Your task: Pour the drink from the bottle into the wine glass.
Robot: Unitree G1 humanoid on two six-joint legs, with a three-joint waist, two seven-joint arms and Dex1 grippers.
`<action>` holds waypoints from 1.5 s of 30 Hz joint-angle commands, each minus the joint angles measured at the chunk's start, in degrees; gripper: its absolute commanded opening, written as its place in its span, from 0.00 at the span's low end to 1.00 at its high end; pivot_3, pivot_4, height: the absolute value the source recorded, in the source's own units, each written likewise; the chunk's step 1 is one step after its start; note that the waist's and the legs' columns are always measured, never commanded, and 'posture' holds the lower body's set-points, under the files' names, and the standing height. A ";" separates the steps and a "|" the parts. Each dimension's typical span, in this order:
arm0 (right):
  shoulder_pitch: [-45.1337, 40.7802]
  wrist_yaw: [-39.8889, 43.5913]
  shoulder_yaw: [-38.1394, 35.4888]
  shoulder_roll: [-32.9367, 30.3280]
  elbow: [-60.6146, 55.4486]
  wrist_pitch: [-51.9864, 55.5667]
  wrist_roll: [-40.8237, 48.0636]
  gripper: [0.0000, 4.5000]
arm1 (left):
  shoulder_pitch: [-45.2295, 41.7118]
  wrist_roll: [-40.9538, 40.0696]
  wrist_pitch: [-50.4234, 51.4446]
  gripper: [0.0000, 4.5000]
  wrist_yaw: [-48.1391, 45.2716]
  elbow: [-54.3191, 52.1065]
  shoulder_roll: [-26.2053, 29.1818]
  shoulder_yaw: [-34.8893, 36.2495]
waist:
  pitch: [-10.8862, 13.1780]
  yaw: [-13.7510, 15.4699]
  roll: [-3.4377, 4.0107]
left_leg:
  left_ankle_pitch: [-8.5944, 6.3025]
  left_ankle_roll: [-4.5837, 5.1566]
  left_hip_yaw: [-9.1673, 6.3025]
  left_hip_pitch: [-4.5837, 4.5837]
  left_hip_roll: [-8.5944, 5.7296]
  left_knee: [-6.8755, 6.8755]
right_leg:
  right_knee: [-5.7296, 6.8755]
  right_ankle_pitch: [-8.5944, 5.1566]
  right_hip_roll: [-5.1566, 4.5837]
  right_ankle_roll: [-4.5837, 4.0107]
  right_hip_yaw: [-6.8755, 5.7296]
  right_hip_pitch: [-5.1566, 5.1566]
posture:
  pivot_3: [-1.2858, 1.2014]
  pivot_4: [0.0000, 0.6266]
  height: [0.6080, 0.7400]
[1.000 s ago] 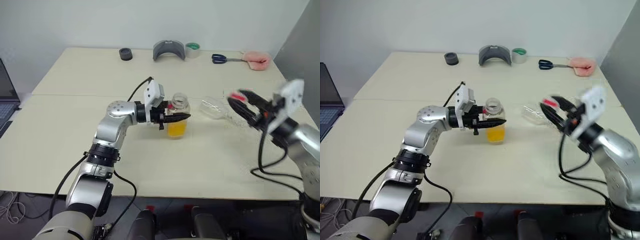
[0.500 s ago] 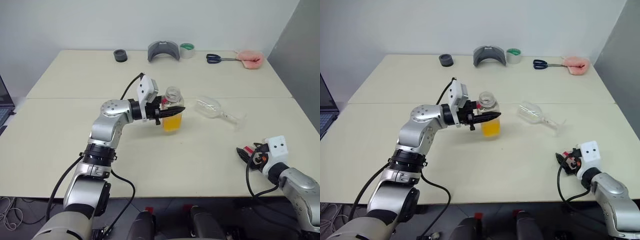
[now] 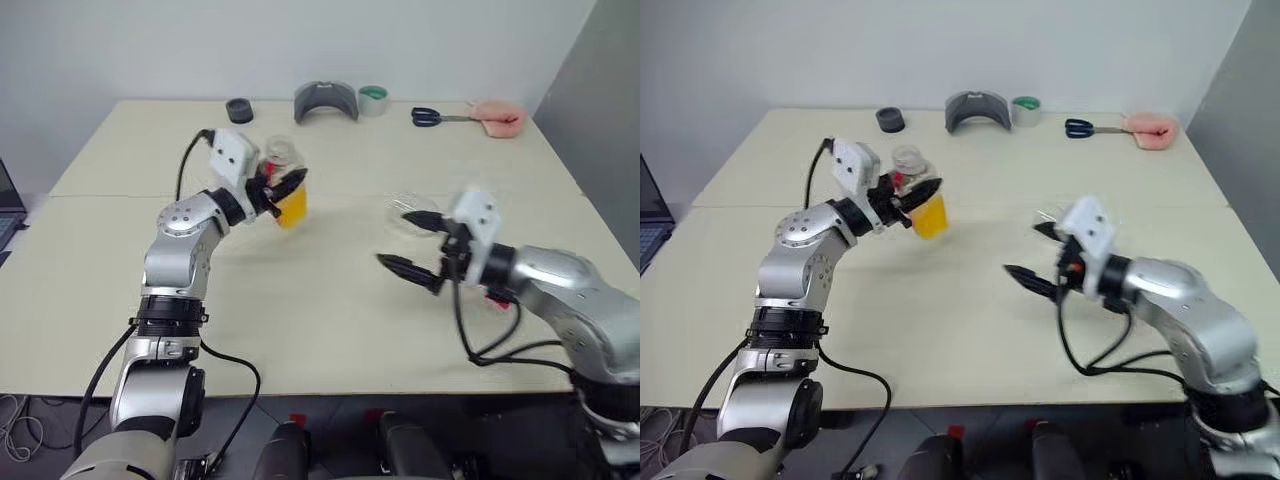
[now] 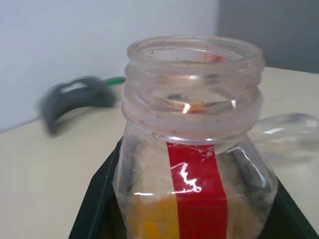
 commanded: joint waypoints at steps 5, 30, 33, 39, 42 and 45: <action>-9.40 -0.06 9.14 9.29 11.45 -5.37 -7.58 1.00 | 0.13 -0.19 -0.62 0.39 7.75 2.83 2.66 5.94 | -0.03 0.98 -0.05 | 0.12 -0.21 -0.07 -0.23 -0.03 0.04 | 0.00 0.01 -0.16 -0.01 -0.07 -0.19 | 0.52 0.24 1.00; -13.20 -3.24 7.24 18.10 18.52 -7.59 -14.66 1.00 | 3.93 1.60 -8.26 0.99 9.65 10.63 1.01 4.62 | -0.08 0.57 -0.12 | 0.23 -0.40 0.01 -0.83 -0.06 0.16 | 0.62 0.10 -0.10 -0.07 -0.03 -1.08 | 0.52 0.24 1.00; -12.98 -3.29 7.03 18.06 18.17 -7.48 -14.54 1.00 | 5.39 1.75 -8.96 0.99 9.23 9.04 0.97 4.28 | -0.08 0.32 -0.12 | 0.23 -0.40 0.00 -0.83 -0.06 0.16 | 0.65 0.10 -0.09 -0.07 -0.03 -1.08 | 0.52 0.24 1.00; -11.06 -3.67 6.96 17.50 17.05 -6.62 -14.66 1.00 | 9.55 2.16 -9.92 0.99 11.26 5.81 0.40 4.78 | -0.08 -0.02 -0.13 | 0.23 -0.40 -0.02 -0.81 -0.04 0.16 | 0.73 0.10 -0.10 -0.07 0.00 -1.11 | 0.52 0.24 1.00; -9.39 -3.63 6.89 16.23 15.98 -6.05 -14.88 1.00 | 12.67 2.27 -9.93 0.99 13.92 2.94 -0.56 5.39 | -0.10 -0.01 -0.14 | 0.23 -0.40 -0.04 -0.80 -0.04 0.16 | 0.75 0.10 -0.11 -0.07 0.03 -1.11 | 0.52 0.24 1.00; -8.00 -3.52 6.56 15.25 14.27 -5.17 -14.44 1.00 | 15.08 2.32 -10.15 0.99 15.86 1.56 -0.82 6.12 | -0.10 0.02 -0.14 | 0.23 -0.39 -0.05 -0.81 -0.04 0.17 | 0.75 0.10 -0.12 -0.07 0.05 -1.12 | 0.52 0.24 1.00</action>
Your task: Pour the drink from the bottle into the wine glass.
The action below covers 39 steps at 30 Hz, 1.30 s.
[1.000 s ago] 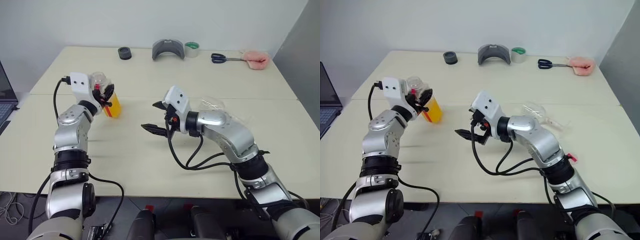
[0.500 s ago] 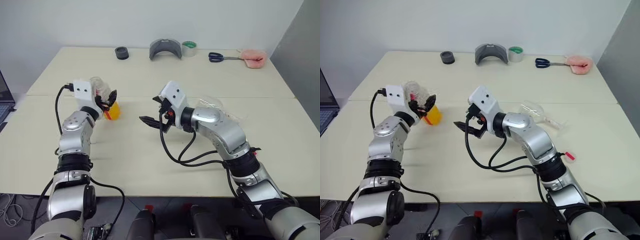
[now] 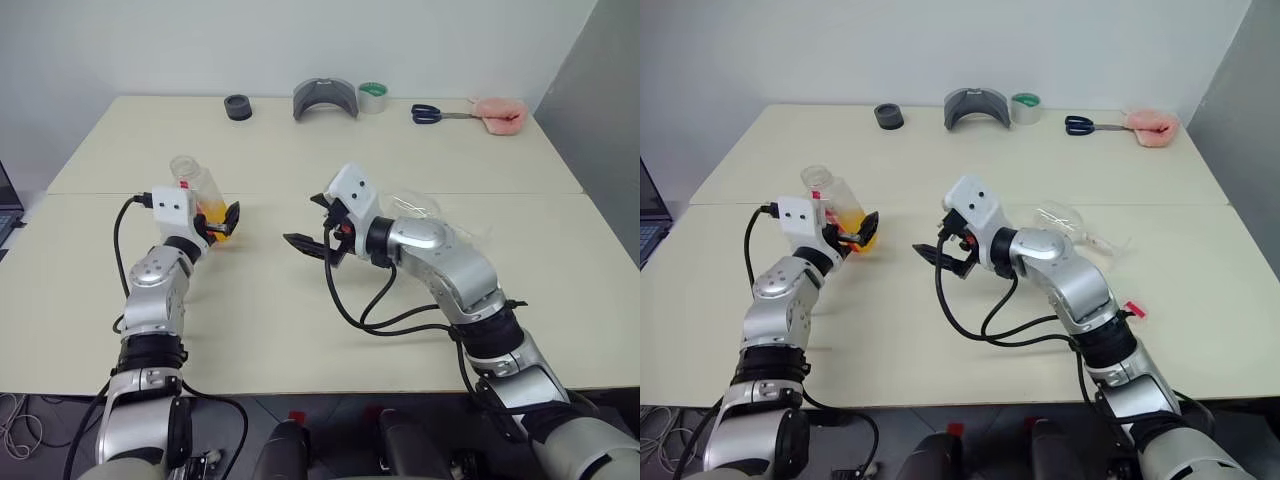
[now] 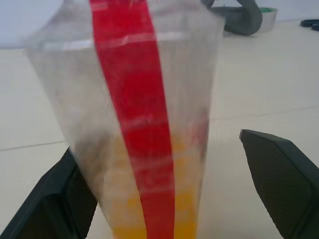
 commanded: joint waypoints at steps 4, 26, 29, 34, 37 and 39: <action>1.68 -0.03 -2.02 -1.31 -6.15 1.41 0.60 1.00 | 3.52 0.06 -0.61 0.99 1.89 -5.38 0.42 1.30 | 0.00 -0.01 0.00 | -0.01 0.01 0.02 0.01 0.01 -0.01 | 0.04 0.00 0.01 0.00 0.00 -0.01 | 0.52 0.24 1.00; 9.97 -5.88 -5.94 -31.73 -19.49 10.47 -13.11 1.00 | 20.61 -8.26 14.12 0.99 -18.00 -39.20 4.18 -10.82 | -0.05 1.05 -0.04 | -0.13 0.23 0.17 0.08 0.05 -0.10 | -0.38 -0.01 0.10 0.00 0.00 0.25 | 0.52 0.24 1.00; 10.96 -7.79 -1.39 -32.20 -17.33 9.41 -18.39 1.00 | 17.07 -7.93 14.21 0.99 -19.52 -39.04 3.91 -13.11 | -0.05 0.67 -0.03 | -0.13 0.23 0.26 0.16 0.10 -0.14 | -0.33 -0.01 0.12 0.00 0.08 0.25 | 0.52 0.24 1.00; 10.16 -7.93 -0.62 -29.81 -15.41 9.19 -21.05 1.00 | 13.75 -7.82 13.83 0.99 -22.13 -38.37 3.94 -15.44 | -0.05 0.74 -0.04 | -0.12 0.23 0.26 0.13 0.07 -0.11 | -0.33 -0.01 0.11 0.01 0.07 0.25 | 0.52 0.24 1.00; 8.61 -3.74 -1.19 -30.84 -12.11 6.36 -20.02 1.00 | 12.59 -7.47 13.38 0.99 -23.66 -37.62 4.06 -16.57 | -0.05 0.76 -0.04 | -0.12 0.22 0.26 0.13 0.06 -0.10 | -0.35 -0.01 0.11 0.00 0.07 0.25 | 0.52 0.24 1.00; 7.24 -0.81 -0.37 -32.75 -8.08 2.63 -20.81 1.00 | 12.10 -7.02 12.72 0.99 -24.30 -36.85 3.90 -17.09 | -0.05 0.84 -0.03 | -0.12 0.23 0.26 0.13 0.06 -0.10 | -0.35 -0.01 0.11 0.01 0.07 0.26 | 0.52 0.24 1.00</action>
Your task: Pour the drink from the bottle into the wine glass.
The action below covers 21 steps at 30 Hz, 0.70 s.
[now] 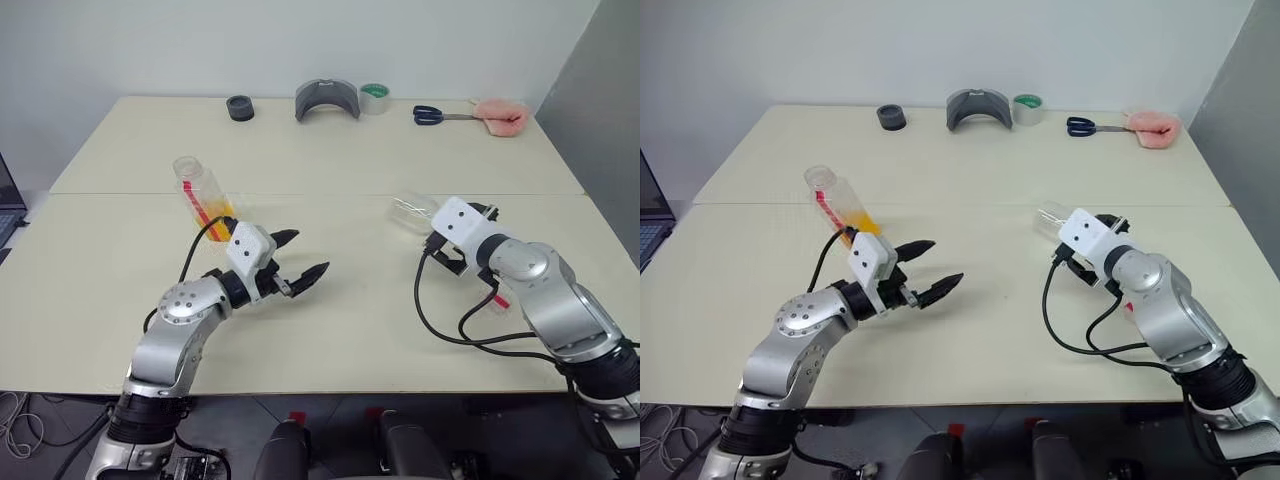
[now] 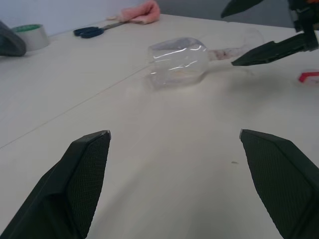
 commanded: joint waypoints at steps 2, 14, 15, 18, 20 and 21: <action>-3.65 5.21 0.42 -3.78 7.13 -7.55 -2.53 1.00 | -1.47 0.59 -1.84 0.99 -1.01 0.64 -0.22 -0.59 | 0.00 0.12 0.00 | 0.00 0.00 -0.02 0.00 0.00 0.00 | -0.01 0.00 0.00 0.00 -0.02 0.01 | 0.52 0.24 1.00; -5.15 0.29 7.13 4.11 15.95 -9.44 -16.77 1.00 | -0.20 2.00 -5.24 0.99 0.16 3.75 -3.37 -0.80 | 0.00 0.13 0.00 | 0.01 -0.02 -0.02 -0.01 -0.01 0.05 | 0.02 0.00 -0.02 0.00 -0.01 0.01 | 0.52 0.24 1.00; -5.54 -0.49 7.23 4.60 16.92 -9.39 -18.16 1.00 | -0.14 2.14 -5.52 0.99 0.17 4.01 -3.54 -0.88 | 0.00 0.27 0.00 | 0.02 -0.03 -0.01 -0.01 -0.02 0.05 | 0.02 0.00 -0.03 0.00 0.00 0.01 | 0.52 0.24 1.00; -6.23 -1.76 7.54 5.24 19.30 -9.16 -22.01 1.00 | -0.27 2.52 -6.24 0.99 0.20 4.86 -4.06 -1.06 | 0.00 0.51 0.00 | 0.12 -0.20 -0.01 -0.02 -0.04 0.06 | 0.01 0.00 -0.05 0.00 -0.01 0.01 | 0.52 0.24 1.00; -5.91 -1.99 7.64 5.54 19.85 -8.97 -23.73 1.00 | -0.62 2.72 -6.65 0.99 0.22 5.57 -4.36 -1.13 | 0.00 0.51 0.00 | 0.12 -0.21 -0.01 -0.02 -0.03 0.05 | 0.00 0.00 -0.04 0.00 -0.01 0.01 | 0.52 0.24 1.00; -5.63 -1.90 7.60 5.71 19.81 -8.84 -24.34 1.00 | -0.79 2.76 -6.73 0.99 0.24 5.78 -4.46 -1.15 | 0.00 0.50 0.00 | 0.12 -0.20 -0.01 -0.02 -0.03 0.04 | 0.00 0.00 -0.04 0.00 -0.01 0.01 | 0.52 0.24 1.00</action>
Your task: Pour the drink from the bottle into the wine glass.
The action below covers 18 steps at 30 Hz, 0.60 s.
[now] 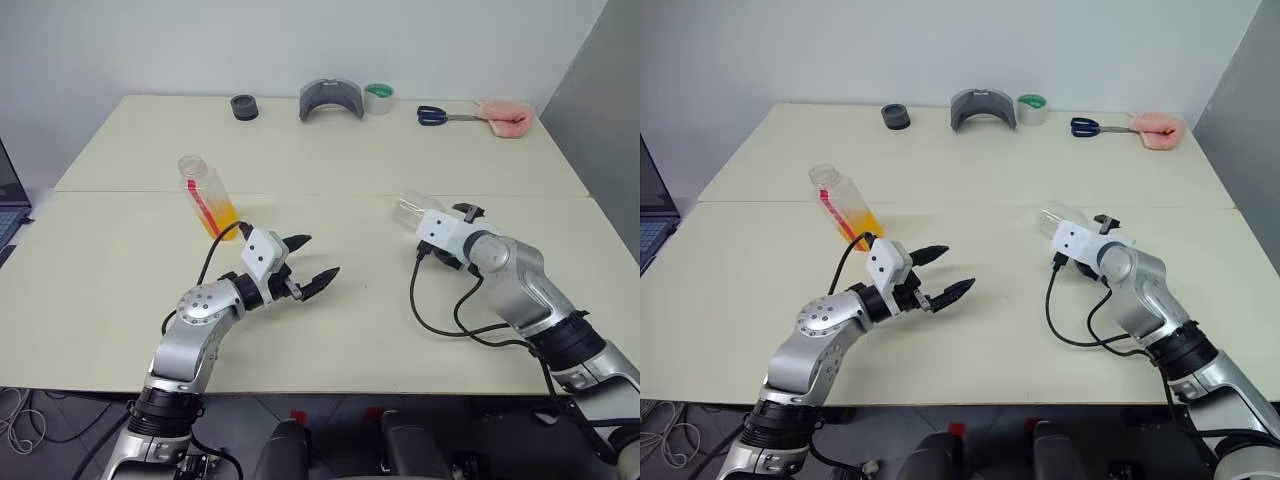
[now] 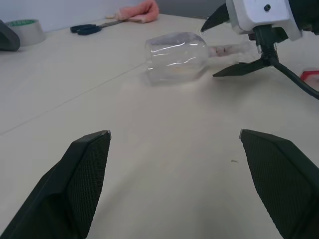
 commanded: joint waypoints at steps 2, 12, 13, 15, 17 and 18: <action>-0.40 -0.39 -0.58 0.65 -0.60 0.48 -4.05 1.00 | -1.08 0.30 -1.28 0.99 0.20 -0.11 -0.86 -0.11 | 0.00 -0.03 0.00 | 0.00 0.00 0.01 0.00 0.00 0.00 | 0.01 0.00 0.00 0.00 0.00 0.00 | 0.52 0.24 1.00; -0.63 3.39 -0.49 4.09 -0.88 2.35 -6.43 0.56 | -2.24 0.63 1.43 1.00 2.07 -2.19 -2.16 -1.35 | 0.00 -0.08 0.00 | 0.00 0.00 0.00 0.00 0.00 0.01 | 0.03 0.00 0.01 0.00 0.00 0.00 | 0.52 0.24 1.00; -0.58 3.56 -0.59 4.22 -0.66 2.30 -6.58 0.48 | -2.26 0.66 1.54 1.00 2.14 -2.29 -2.20 -1.37 | 0.00 -0.08 0.00 | 0.00 0.00 0.00 0.00 0.00 0.01 | 0.03 0.00 0.01 0.00 0.00 0.00 | 0.52 0.24 1.00; -0.51 3.66 -0.81 4.27 -0.15 2.00 -6.80 0.33 | -2.27 0.67 1.87 1.00 2.34 -2.58 -2.23 -1.41 | 0.00 -0.08 0.00 | 0.00 0.00 0.01 0.01 0.00 0.01 | 0.02 0.00 0.01 0.00 0.01 0.00 | 0.52 0.24 1.00; -0.52 3.90 -1.26 4.09 -0.12 1.70 -6.79 0.16 | -2.20 0.61 2.35 1.00 2.66 -3.16 -2.23 -1.46 | 0.00 -0.08 0.00 | 0.00 0.00 0.01 0.01 0.01 0.00 | 0.03 0.00 0.01 0.00 0.01 0.00 | 0.52 0.24 1.00; -0.60 3.87 -1.64 4.16 -0.27 1.53 -6.67 0.08 | -2.15 0.58 2.56 1.00 2.78 -3.39 -2.21 -1.45 | 0.00 -0.08 0.00 | 0.00 0.00 0.01 0.01 0.00 0.00 | 0.03 0.00 0.01 0.00 0.01 0.00 | 0.52 0.24 1.00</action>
